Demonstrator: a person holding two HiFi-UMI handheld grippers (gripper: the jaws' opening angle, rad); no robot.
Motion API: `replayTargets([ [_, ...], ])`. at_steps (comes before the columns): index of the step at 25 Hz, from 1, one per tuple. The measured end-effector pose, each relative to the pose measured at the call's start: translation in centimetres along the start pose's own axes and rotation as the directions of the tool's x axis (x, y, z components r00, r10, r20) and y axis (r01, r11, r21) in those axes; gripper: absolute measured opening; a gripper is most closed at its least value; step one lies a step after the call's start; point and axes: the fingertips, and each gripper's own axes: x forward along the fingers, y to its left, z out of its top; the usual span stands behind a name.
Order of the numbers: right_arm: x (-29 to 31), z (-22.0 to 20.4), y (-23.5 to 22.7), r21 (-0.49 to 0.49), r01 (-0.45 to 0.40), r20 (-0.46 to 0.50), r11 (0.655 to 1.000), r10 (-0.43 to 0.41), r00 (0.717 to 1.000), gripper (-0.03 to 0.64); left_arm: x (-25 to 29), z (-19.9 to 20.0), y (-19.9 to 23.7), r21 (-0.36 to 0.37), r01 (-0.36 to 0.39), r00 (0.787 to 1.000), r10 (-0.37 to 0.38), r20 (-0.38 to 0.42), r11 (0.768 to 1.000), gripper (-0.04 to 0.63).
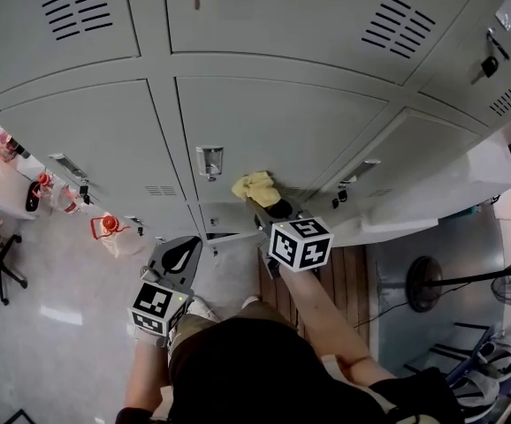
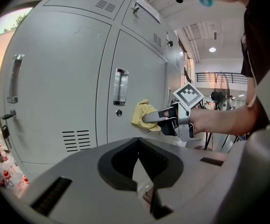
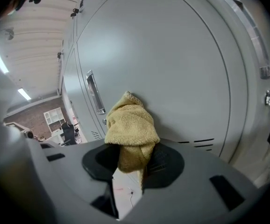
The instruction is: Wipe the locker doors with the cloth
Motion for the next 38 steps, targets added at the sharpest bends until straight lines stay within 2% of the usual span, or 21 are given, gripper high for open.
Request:
replayTargets([
  [20, 5.9, -1.0, 8.5, -0.043, -0.168, -0.066, 0.985, 0.165, 0.984, 0.132, -4.3, -1.1, 4.4, -0.036, -0.122, 0.993, 0.122, -0.002, 0.992, 0.008],
  [29, 7.1, -1.7, 9.1, -0.05, -0.192, -0.088, 0.98, 0.187, 0.978, 0.132, -5.4, -1.6, 5.2, -0.044, -0.159, 0.987, 0.159, -0.011, 0.986, 0.008],
  [38, 7.3, -3.0, 7.9, -0.045, -0.181, -0.124, 0.983, 0.174, 0.977, 0.132, -5.2, -1.8, 4.9, -0.049, -0.171, 0.985, 0.17, -0.018, 0.984, 0.008],
])
